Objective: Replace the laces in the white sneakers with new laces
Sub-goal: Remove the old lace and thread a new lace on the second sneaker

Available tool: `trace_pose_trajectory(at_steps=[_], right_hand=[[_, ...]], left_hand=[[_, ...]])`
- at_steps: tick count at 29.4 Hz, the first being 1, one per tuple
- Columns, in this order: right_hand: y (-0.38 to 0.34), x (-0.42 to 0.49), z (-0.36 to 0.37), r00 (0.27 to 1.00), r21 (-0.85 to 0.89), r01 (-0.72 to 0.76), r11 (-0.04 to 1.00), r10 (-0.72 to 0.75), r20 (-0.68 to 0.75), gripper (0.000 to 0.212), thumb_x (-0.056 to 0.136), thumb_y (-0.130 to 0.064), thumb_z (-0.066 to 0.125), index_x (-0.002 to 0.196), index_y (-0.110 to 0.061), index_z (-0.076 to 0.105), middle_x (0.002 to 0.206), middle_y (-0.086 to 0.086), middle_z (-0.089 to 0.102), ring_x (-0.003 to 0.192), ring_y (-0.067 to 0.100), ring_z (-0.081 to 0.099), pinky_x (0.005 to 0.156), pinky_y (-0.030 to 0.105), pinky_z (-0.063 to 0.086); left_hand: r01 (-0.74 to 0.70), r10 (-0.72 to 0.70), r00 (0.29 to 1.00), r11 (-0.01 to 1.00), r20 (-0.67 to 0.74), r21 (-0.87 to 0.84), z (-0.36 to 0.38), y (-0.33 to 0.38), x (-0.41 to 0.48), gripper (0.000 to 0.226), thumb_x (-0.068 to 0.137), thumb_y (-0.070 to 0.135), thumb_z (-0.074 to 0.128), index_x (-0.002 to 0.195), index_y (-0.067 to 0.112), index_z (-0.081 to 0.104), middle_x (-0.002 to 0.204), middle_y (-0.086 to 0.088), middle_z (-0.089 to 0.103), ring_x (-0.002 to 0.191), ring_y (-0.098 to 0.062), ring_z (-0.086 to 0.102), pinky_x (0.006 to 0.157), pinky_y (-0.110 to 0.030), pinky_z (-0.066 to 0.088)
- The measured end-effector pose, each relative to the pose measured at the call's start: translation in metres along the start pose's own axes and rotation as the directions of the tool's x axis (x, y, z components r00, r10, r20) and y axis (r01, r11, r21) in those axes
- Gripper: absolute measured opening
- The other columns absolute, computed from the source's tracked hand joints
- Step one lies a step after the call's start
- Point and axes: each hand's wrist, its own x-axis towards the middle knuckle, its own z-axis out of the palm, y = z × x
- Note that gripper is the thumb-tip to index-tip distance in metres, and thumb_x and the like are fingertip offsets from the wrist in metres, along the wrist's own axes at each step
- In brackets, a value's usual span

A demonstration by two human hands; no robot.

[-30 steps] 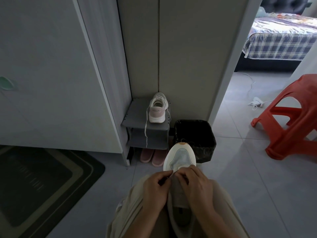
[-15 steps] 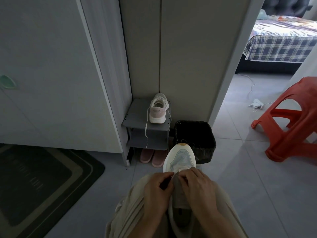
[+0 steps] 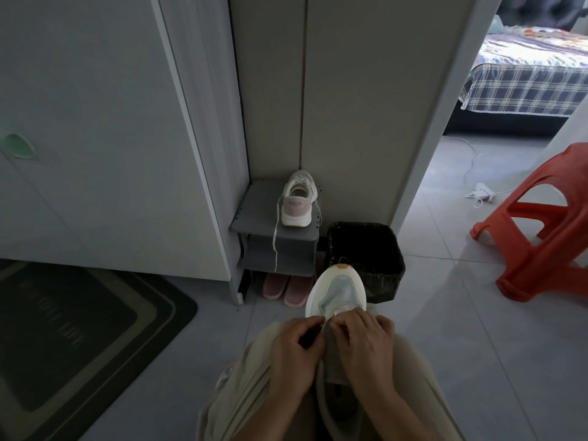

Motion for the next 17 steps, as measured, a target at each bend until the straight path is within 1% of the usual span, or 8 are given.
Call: trace_pose_trajectory(at_steps=[2, 3, 5, 7, 10, 13, 16, 17], right_hand=[[0.004, -0.001, 0.003, 1.000, 0.015, -0.008, 1.000, 0.007, 0.016, 0.012, 0.078, -0.023, 0.057, 0.068, -0.021, 0.060, 0.067, -0.006, 0.062, 0.063, 0.009, 0.057, 0.077, 0.020, 0.034], [0.003, -0.001, 0.003, 0.999, 0.022, -0.024, 0.999, 0.023, 0.022, 0.011, 0.077, -0.023, 0.058, 0.067, -0.019, 0.061, 0.067, -0.005, 0.063, 0.067, 0.009, 0.054, 0.075, 0.023, 0.038], [0.002, -0.001, 0.002, 1.000, 0.003, -0.022, 1.000, 0.022, 0.019, 0.027, 0.085, -0.033, 0.048, 0.068, -0.018, 0.063, 0.068, -0.005, 0.063, 0.075, 0.010, 0.047, 0.066, 0.023, 0.041], [-0.001, 0.004, -0.002, 0.999, -0.006, -0.001, 1.000, 0.001, 0.042, 0.026, 0.081, -0.033, 0.044, 0.067, -0.021, 0.062, 0.067, -0.007, 0.063, 0.070, 0.010, 0.052, 0.065, 0.022, 0.041], [-0.002, 0.008, -0.010, 0.995, -0.049, 0.050, 0.998, -0.046, 0.084, 0.010, 0.071, -0.024, 0.056, 0.064, -0.022, 0.062, 0.059, -0.004, 0.062, 0.053, 0.014, 0.059, 0.057, 0.023, 0.048], [-0.001, 0.012, -0.015, 0.987, -0.094, 0.063, 0.994, -0.048, 0.156, 0.017, 0.071, -0.028, 0.048, 0.063, -0.023, 0.063, 0.056, -0.004, 0.061, 0.049, 0.008, 0.059, 0.057, 0.028, 0.052], [0.001, 0.016, -0.016, 0.985, -0.116, 0.037, 0.993, -0.016, 0.174, 0.021, 0.072, -0.026, 0.045, 0.059, -0.024, 0.061, 0.052, -0.006, 0.059, 0.044, 0.008, 0.056, 0.060, 0.034, 0.054], [0.000, 0.017, -0.018, 0.984, -0.111, 0.027, 0.993, -0.007, 0.179, 0.017, 0.072, -0.023, 0.049, 0.058, -0.024, 0.060, 0.050, -0.006, 0.057, 0.043, 0.008, 0.054, 0.061, 0.035, 0.054]], left_hand=[[0.012, -0.011, 1.000, 1.000, 0.025, -0.020, -0.002, 0.002, 0.001, 0.020, 0.086, 0.016, 0.064, 0.102, 0.028, 0.061, 0.090, 0.025, 0.058, 0.086, 0.008, 0.057, 0.075, -0.003, 0.044], [0.011, -0.011, 0.999, 1.000, 0.038, -0.019, -0.003, 0.002, 0.002, 0.019, 0.087, 0.016, 0.062, 0.099, 0.030, 0.059, 0.091, 0.024, 0.058, 0.086, 0.008, 0.056, 0.077, -0.005, 0.045], [0.018, -0.017, 0.998, 1.000, 0.056, -0.022, -0.004, 0.005, 0.007, 0.015, 0.089, 0.017, 0.059, 0.092, 0.031, 0.058, 0.090, 0.019, 0.060, 0.086, 0.005, 0.057, 0.076, -0.005, 0.045], [0.051, -0.049, 0.998, 0.997, 0.041, -0.052, -0.004, 0.008, 0.013, 0.014, 0.088, 0.017, 0.060, 0.084, 0.031, 0.059, 0.087, 0.013, 0.063, 0.083, 0.000, 0.058, 0.069, -0.005, 0.043], [0.098, -0.096, 0.995, 0.989, 0.026, -0.111, -0.001, 0.011, 0.021, 0.012, 0.086, 0.015, 0.063, 0.079, 0.025, 0.063, 0.081, 0.007, 0.066, 0.078, -0.007, 0.061, 0.066, -0.011, 0.047], [0.135, -0.128, 0.991, 0.975, 0.048, -0.176, 0.001, 0.013, 0.024, 0.013, 0.085, 0.010, 0.064, 0.079, 0.022, 0.065, 0.081, 0.004, 0.067, 0.077, -0.011, 0.064, 0.066, -0.018, 0.052], [0.143, -0.136, 0.989, 0.982, 0.065, -0.121, 0.000, 0.012, 0.024, 0.015, 0.084, 0.008, 0.064, 0.082, 0.023, 0.063, 0.083, 0.005, 0.066, 0.077, -0.007, 0.062, 0.063, -0.012, 0.050], [0.126, -0.119, 0.990, 0.988, 0.078, -0.088, 0.000, 0.012, 0.023, 0.015, 0.083, 0.008, 0.064, 0.082, 0.023, 0.063, 0.084, 0.007, 0.066, 0.078, -0.005, 0.062, 0.063, -0.009, 0.048]])
